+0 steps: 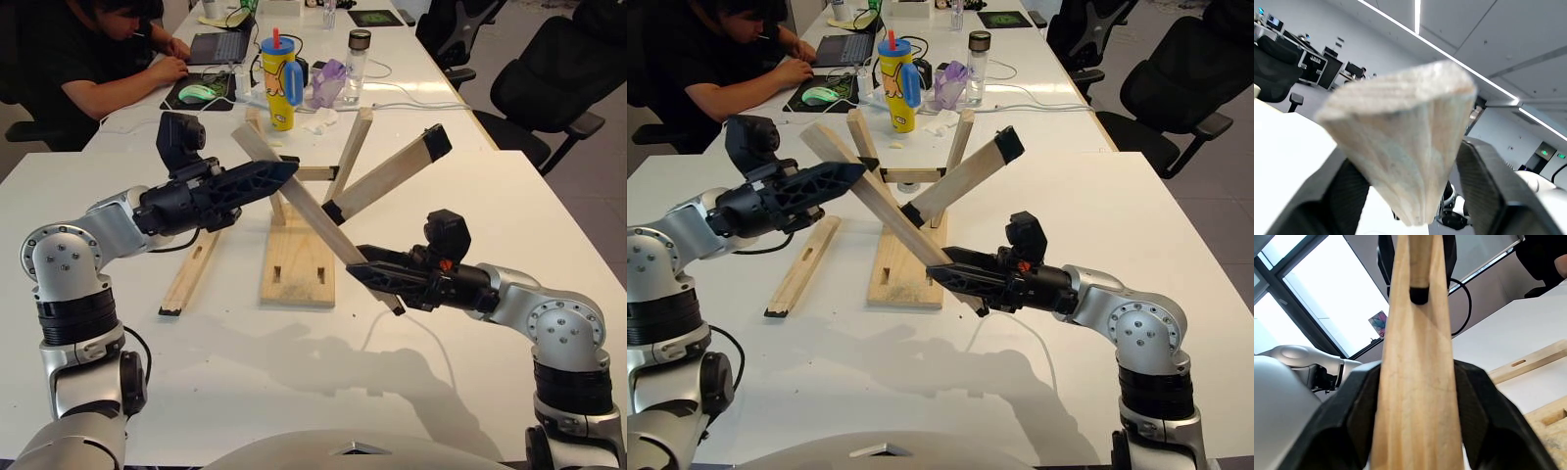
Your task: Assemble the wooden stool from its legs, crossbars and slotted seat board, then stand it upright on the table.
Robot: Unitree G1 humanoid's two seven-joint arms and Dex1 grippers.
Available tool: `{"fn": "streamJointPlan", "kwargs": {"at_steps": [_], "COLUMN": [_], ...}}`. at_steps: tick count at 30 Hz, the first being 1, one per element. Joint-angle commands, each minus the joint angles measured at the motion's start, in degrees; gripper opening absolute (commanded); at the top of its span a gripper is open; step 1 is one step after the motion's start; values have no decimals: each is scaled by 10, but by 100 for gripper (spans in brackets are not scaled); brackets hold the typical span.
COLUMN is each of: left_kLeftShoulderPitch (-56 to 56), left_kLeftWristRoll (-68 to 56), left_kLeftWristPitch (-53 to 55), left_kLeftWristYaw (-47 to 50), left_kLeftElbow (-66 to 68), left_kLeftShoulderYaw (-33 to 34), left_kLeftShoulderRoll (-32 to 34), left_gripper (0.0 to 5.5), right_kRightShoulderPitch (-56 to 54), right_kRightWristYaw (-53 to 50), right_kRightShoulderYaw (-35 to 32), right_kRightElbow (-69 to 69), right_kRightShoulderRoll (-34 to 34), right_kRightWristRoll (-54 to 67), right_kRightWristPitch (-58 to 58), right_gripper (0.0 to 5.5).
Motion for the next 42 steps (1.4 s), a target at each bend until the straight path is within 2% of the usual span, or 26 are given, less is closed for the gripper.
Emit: {"fn": "streamJointPlan", "kwargs": {"at_steps": [1, 7, 8, 11, 13, 16, 20, 24, 27, 32, 38, 42], "left_kLeftShoulderPitch": [24, 46, 52, 72, 79, 76, 43, 14, 11, 31, 52, 58], "left_kLeftWristRoll": [9, 49, 59, 97, 117, 159, 211, 227, 236, 246, 257, 284], "left_kLeftWristPitch": [12, 2, -3, -20, -29, -51, -92, -112, -115, -120, -130, -154], "left_kLeftWristYaw": [-27, -68, -75, -106, -127, -161, -197, -213, -219, -223, -216, -206], "left_kLeftElbow": [-16, -12, -7, 20, 40, 81, 129, 143, 140, 124, 97, 85], "left_kLeftShoulderYaw": [-6, -16, -14, -4, 5, 16, 19, 17, 15, 17, 16, 4], "left_kLeftShoulderRoll": [39, 79, 86, 118, 137, 175, 208, 210, 205, 200, 190, 179], "left_gripper": [205, 203, 203, 202, 202, 202, 202, 202, 202, 202, 202, 202], "right_kRightShoulderPitch": [-5, -16, -19, -11, 1, 4, -14, -25, -29, -48, -51, -45], "right_kRightWristYaw": [11, 5, -3, -12, -16, -15, -29, -46, -58, -86, -60, -45], "right_kRightShoulderYaw": [6, 7, 6, 22, 56, 146, 292, 363, 373, 337, 301, 281], "right_kRightElbow": [-2, 11, 22, 33, 22, 22, 83, 136, 170, 224, 248, 241], "right_kRightShoulderRoll": [-12, -10, -6, -12, -24, -45, -47, -28, -21, -27, -59, -56], "right_kRightWristRoll": [-6, -24, -26, -58, -120, -277, -534, -670, -720, -769, -779, -762], "right_kRightWristPitch": [-9, -23, -22, -26, -50, -140, -343, -462, -499, -524, -531, -518], "right_gripper": [205, 205, 242, 281, 313, 366, 368, 368, 368, 368, 368, 368]}}
